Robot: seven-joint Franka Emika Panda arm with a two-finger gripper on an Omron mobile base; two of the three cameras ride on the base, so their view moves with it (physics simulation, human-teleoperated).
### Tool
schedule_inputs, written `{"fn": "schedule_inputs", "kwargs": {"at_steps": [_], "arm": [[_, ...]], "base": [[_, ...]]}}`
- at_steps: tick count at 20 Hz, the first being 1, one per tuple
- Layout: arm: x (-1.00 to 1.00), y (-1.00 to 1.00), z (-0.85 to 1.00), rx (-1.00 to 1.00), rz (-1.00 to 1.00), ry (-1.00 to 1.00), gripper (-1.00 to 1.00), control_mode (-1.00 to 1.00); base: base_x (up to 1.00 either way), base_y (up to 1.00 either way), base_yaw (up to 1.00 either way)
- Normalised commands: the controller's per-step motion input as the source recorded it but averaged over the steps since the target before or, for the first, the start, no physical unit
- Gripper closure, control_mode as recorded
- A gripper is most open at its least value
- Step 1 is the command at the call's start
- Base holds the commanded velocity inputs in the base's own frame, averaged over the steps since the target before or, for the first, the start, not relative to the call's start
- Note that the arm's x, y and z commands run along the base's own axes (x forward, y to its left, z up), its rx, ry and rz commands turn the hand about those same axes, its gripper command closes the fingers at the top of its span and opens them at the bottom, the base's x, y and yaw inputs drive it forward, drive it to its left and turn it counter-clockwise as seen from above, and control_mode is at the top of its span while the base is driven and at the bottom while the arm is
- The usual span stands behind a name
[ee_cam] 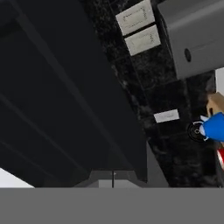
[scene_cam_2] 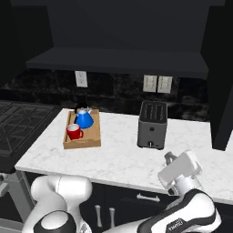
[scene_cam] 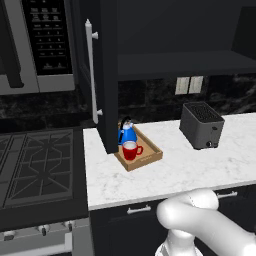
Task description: Pick the kettle from the counter and place it on the tray. Then pick the mug from the cabinet and place it on the tray. Then close the cabinet doors.
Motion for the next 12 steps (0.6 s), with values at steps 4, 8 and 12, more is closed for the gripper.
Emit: {"fn": "schedule_inputs", "kwargs": {"at_steps": [4,8,12], "arm": [[0.00,-0.24,0.49,0.38,-0.14,-0.48,1.00,-1.00],[0.01,-0.21,0.40,0.18,-0.16,-0.55,1.00,-1.00],[-0.05,-0.34,0.01,0.04,-0.10,-0.08,1.00,-1.00]], "base": [[0.00,0.00,0.00],[0.00,0.00,0.00],[0.00,0.00,0.00]]}}
